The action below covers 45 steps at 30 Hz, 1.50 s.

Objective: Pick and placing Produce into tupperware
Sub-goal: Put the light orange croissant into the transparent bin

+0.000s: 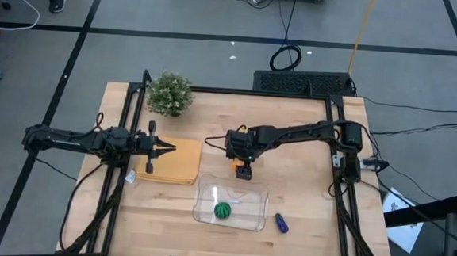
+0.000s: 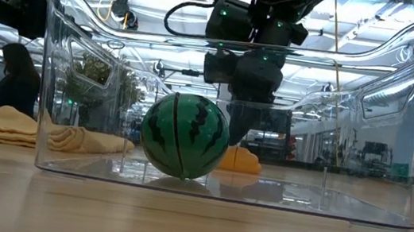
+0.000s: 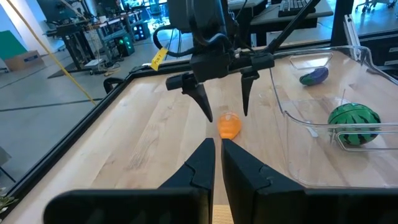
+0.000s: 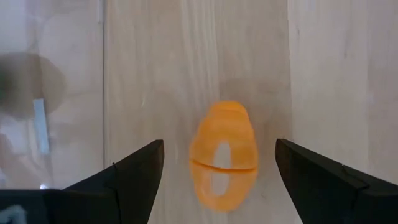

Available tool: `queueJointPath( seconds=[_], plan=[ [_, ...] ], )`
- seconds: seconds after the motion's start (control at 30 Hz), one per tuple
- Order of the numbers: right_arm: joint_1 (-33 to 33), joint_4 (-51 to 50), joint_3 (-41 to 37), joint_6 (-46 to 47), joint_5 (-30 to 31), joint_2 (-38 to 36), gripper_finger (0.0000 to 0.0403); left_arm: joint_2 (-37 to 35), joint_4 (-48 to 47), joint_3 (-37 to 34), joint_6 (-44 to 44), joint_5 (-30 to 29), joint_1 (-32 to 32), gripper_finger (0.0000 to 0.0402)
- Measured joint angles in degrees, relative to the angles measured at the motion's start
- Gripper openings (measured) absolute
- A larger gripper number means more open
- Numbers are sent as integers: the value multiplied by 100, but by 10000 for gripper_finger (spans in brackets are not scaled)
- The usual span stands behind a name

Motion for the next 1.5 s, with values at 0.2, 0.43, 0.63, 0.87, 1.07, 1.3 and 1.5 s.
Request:
queueJointPath(
  seconds=[0.2, 0.43, 0.63, 0.87, 1.07, 1.3, 1.5],
  plan=[
    [-4, 88, -71, 70, -12, 0, 299, 0, -2, 0, -8, 2, 0, 33],
    [13, 99, -74, 108, -19, 99, 299, -2, -4, 0, -17, 2, 0, 33],
    [11, 72, -69, 193, -22, 98, 299, -2, -4, -2, -6, 2, 0, 33],
    [11, -93, -69, 292, -44, 100, 299, -1, -4, -2, -4, 2, 0, 33],
    [0, -164, -64, 344, -46, 201, 299, -2, -4, -2, -2, 2, 0, 33],
    [-9, -202, -36, 301, -37, 501, 299, 0, -2, -2, 0, 2, 0, 33],
    [-84, -222, -16, 281, -68, 516, 299, 0, -4, -2, 3, 2, 0, 33]
  ],
)
